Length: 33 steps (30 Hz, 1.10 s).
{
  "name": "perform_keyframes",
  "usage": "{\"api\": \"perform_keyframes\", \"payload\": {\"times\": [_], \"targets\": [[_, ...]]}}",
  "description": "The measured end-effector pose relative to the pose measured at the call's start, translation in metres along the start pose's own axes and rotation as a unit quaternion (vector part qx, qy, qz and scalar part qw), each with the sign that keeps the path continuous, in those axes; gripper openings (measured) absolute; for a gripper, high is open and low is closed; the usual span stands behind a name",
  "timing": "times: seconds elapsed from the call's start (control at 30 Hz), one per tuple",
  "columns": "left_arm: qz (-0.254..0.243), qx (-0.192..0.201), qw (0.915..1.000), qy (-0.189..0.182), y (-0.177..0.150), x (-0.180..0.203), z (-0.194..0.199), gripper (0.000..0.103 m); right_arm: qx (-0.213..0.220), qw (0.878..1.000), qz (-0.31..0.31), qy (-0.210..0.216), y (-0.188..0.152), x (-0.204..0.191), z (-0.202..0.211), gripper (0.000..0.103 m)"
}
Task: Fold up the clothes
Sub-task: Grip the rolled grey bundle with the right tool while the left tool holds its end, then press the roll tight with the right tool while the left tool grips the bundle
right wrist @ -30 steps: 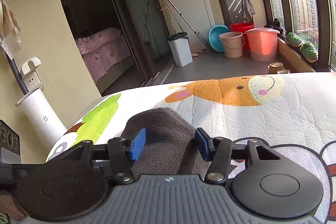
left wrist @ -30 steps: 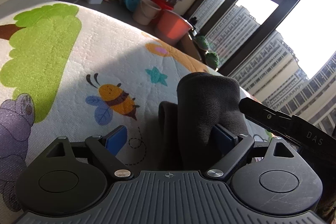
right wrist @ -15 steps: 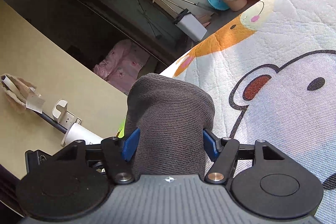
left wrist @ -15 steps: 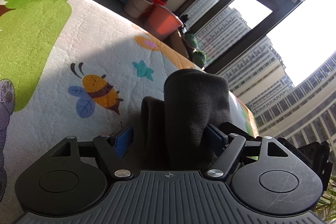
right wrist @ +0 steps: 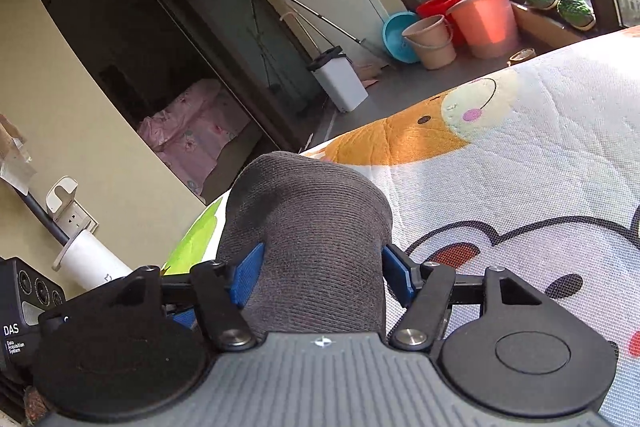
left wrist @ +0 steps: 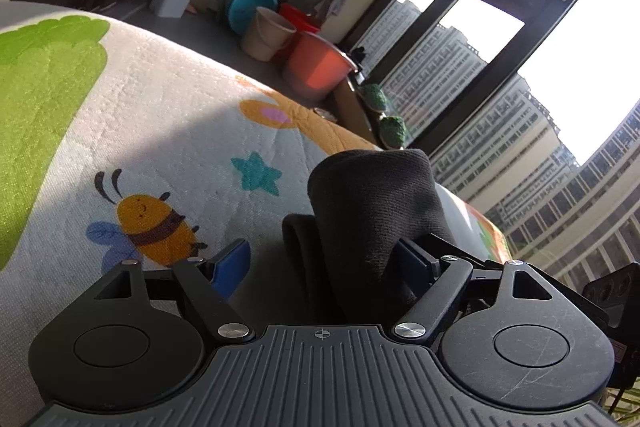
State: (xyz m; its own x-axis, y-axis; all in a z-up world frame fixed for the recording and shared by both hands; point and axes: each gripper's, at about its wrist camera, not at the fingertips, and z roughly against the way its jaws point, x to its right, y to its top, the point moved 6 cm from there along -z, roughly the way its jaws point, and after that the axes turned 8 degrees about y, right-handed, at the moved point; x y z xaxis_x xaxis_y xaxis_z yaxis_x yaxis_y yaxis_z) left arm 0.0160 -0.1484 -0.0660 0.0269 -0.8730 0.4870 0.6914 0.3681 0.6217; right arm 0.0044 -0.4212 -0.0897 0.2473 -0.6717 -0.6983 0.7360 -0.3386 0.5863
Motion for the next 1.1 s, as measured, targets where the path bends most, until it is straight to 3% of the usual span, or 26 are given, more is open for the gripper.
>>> {"api": "perform_keyframes", "payload": {"times": [0.1,0.17,0.27,0.37,0.43,0.53,0.63,0.83,0.97,1.1], "targets": [[-0.012,0.049,0.9987,-0.003,0.015,0.008,0.025,0.076,0.01,1.0,0.022,-0.013,-0.004,0.003,0.006,0.07],[-0.023,0.055,0.9972,-0.046,0.023,0.024,0.033,0.07,0.015,0.998,0.051,-0.03,-0.006,-0.005,0.007,0.07],[-0.036,0.043,0.994,-0.094,0.032,0.046,0.029,0.069,0.022,0.994,0.095,-0.056,-0.007,-0.017,0.008,0.07],[-0.041,-0.004,0.9969,-0.068,0.034,0.057,-0.009,0.069,0.029,0.985,0.146,-0.085,-0.008,-0.03,0.01,0.07],[-0.044,-0.031,0.9971,-0.053,0.032,0.06,-0.031,0.066,0.037,0.972,0.203,-0.111,-0.008,-0.042,0.018,0.07],[-0.078,-0.02,0.9959,-0.042,0.026,0.065,-0.035,0.065,0.058,0.961,0.249,-0.105,-0.008,-0.057,0.034,0.067],[-0.086,-0.012,0.9952,-0.046,0.022,0.061,-0.033,0.065,0.021,0.969,0.237,-0.066,-0.02,-0.064,0.028,0.063],[-0.073,0.002,0.9955,-0.061,0.02,0.042,-0.022,0.056,0.01,0.969,0.233,-0.076,-0.041,-0.063,0.008,0.071],[-0.041,0.019,0.9958,-0.08,0.024,0.039,-0.003,0.056,0.004,0.959,0.267,-0.096,-0.051,-0.068,0.005,0.075],[-0.073,0.019,0.9923,-0.098,0.033,0.062,-0.003,0.06,0.009,0.959,0.267,-0.097,-0.055,-0.07,0.007,0.077]]}}
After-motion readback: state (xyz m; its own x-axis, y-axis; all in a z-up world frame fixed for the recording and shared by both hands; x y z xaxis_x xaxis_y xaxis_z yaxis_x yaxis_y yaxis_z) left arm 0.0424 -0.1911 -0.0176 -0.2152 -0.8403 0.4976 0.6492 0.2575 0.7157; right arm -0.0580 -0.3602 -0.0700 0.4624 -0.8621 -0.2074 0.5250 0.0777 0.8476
